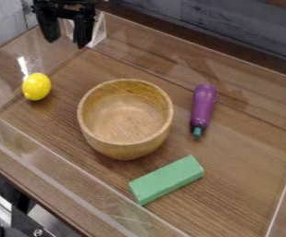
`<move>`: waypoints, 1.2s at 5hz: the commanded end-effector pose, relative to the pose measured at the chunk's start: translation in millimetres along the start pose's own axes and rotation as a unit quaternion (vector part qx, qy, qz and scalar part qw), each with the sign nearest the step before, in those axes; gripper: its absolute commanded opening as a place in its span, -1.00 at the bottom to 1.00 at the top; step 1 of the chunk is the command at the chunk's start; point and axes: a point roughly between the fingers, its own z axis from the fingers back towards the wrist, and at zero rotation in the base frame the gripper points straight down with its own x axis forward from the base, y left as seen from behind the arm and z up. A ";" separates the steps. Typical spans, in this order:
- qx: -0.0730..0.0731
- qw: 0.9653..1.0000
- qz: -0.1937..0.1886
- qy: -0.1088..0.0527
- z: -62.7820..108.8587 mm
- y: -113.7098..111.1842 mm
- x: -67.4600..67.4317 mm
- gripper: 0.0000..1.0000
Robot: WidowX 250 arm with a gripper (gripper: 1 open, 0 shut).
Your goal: Put the purple eggplant in the brown bowl
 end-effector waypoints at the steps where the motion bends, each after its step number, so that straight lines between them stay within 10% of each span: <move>1: 0.007 0.999 -0.011 -0.030 10.8 -6.2 16.6 1.00; 6: -0.005 0.999 -0.021 -0.031 1.9 -1.1 4.0 1.00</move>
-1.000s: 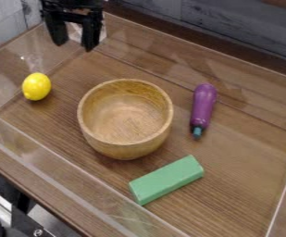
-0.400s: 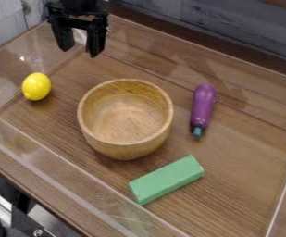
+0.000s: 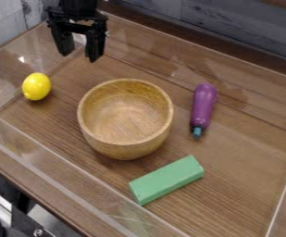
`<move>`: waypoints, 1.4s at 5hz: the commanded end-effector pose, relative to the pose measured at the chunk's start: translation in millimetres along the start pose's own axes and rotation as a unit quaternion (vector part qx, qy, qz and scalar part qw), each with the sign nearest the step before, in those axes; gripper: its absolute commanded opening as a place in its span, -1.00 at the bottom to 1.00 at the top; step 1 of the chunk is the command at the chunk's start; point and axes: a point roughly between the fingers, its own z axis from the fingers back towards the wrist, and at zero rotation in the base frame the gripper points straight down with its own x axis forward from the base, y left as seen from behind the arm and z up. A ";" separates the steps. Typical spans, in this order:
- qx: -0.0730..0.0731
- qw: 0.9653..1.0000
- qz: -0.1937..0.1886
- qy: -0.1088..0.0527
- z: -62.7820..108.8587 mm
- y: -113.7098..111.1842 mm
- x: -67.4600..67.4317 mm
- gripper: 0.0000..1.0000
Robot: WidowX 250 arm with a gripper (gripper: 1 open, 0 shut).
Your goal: Put the purple eggplant in the brown bowl
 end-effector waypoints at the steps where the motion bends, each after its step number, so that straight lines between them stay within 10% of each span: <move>1: 0.013 0.999 0.004 -0.033 20.4 6.2 -2.4 1.00; 7: 0.009 0.999 0.019 -0.035 11.4 43.6 -12.6 1.00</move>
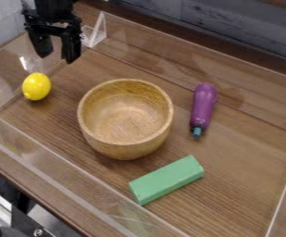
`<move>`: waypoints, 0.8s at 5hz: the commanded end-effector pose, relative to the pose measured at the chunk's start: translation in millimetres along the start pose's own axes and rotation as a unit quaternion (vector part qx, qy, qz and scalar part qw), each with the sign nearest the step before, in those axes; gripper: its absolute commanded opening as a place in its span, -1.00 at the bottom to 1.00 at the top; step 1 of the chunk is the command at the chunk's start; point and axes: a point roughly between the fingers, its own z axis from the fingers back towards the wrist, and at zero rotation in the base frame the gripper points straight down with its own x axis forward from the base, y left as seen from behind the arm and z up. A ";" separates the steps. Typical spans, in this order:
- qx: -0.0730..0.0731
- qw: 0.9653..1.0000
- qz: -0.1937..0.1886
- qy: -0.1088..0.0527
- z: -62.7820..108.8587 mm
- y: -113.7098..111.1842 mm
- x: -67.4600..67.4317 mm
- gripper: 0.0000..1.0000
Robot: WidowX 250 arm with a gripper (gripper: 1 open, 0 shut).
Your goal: Put the purple eggplant in the brown bowl
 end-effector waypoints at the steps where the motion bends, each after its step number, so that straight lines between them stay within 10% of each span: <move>1: 0.009 1.000 0.005 -0.016 10.3 -7.1 4.3 1.00; 4: -0.013 1.000 -0.024 -0.014 8.9 -75.0 15.6 1.00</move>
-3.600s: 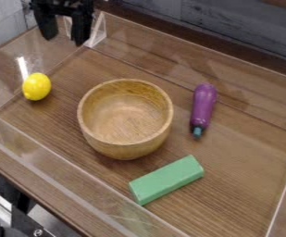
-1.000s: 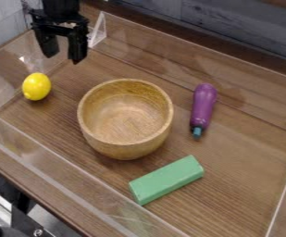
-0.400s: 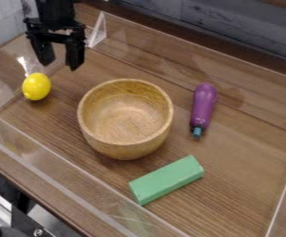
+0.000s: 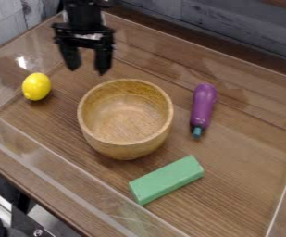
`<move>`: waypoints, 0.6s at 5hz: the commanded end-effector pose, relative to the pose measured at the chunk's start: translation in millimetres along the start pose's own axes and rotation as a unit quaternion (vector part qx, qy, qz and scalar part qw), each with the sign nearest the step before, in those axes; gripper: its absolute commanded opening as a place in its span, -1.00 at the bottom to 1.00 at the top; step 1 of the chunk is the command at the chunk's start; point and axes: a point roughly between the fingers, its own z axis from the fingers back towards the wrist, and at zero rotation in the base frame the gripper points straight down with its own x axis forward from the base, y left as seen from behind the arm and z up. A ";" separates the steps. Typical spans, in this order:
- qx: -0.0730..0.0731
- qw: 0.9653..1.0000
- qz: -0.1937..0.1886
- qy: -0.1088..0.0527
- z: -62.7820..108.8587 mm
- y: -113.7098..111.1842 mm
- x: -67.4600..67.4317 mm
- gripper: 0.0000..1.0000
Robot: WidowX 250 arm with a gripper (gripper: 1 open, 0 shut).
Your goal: Put the purple eggplant in the brown bowl
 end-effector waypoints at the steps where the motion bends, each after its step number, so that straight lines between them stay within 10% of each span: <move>1: 0.005 0.999 -0.027 -0.046 24.4 -35.9 11.2 1.00; 3: -0.002 0.997 -0.060 -0.054 20.7 -75.7 18.2 1.00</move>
